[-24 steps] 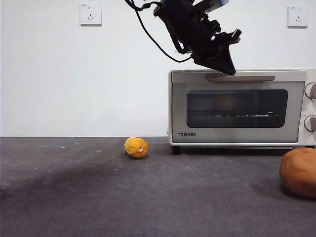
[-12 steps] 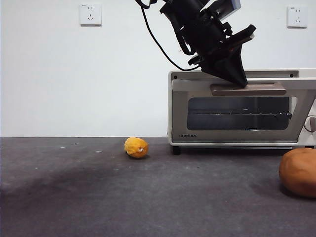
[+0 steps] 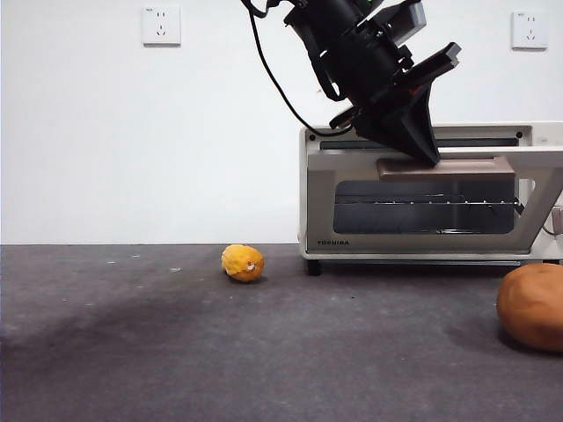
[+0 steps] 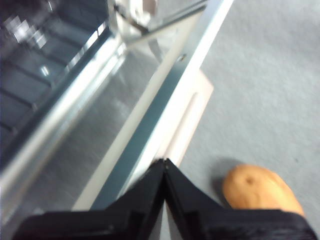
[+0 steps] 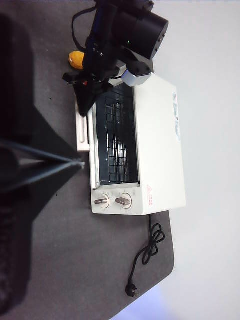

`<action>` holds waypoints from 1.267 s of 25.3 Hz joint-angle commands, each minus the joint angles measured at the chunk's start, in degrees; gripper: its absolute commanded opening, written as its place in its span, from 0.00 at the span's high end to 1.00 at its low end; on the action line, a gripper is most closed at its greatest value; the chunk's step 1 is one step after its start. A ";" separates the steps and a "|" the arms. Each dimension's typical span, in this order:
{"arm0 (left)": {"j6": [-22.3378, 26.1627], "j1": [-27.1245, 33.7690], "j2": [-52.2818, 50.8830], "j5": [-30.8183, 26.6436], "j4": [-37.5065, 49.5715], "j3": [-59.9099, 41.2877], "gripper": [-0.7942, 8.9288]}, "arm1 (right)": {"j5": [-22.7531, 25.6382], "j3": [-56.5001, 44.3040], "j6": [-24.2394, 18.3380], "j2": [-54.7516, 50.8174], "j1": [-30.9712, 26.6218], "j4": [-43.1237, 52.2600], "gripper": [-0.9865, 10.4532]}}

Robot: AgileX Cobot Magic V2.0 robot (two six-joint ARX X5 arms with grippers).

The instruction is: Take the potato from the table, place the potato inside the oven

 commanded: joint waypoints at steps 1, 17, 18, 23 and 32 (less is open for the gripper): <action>-1.66 0.79 2.69 -2.91 -0.90 -1.42 0.93 | 0.07 0.24 0.37 -0.28 0.07 0.20 0.91; -3.17 -0.57 3.91 -1.77 -3.87 -1.51 0.93 | 0.55 0.24 -2.54 -0.28 0.07 -0.33 0.91; -3.30 -0.92 4.42 -1.40 -3.93 -1.51 0.93 | 0.52 0.24 -2.78 -0.28 0.07 -0.42 0.91; -3.02 -2.25 5.77 -1.68 -4.13 -1.51 0.93 | 1.44 0.24 -3.45 -0.28 0.07 -0.66 0.91; -3.02 -2.95 5.84 -1.68 -6.62 -1.51 0.93 | 1.42 0.24 -3.43 -0.28 0.07 -1.25 0.91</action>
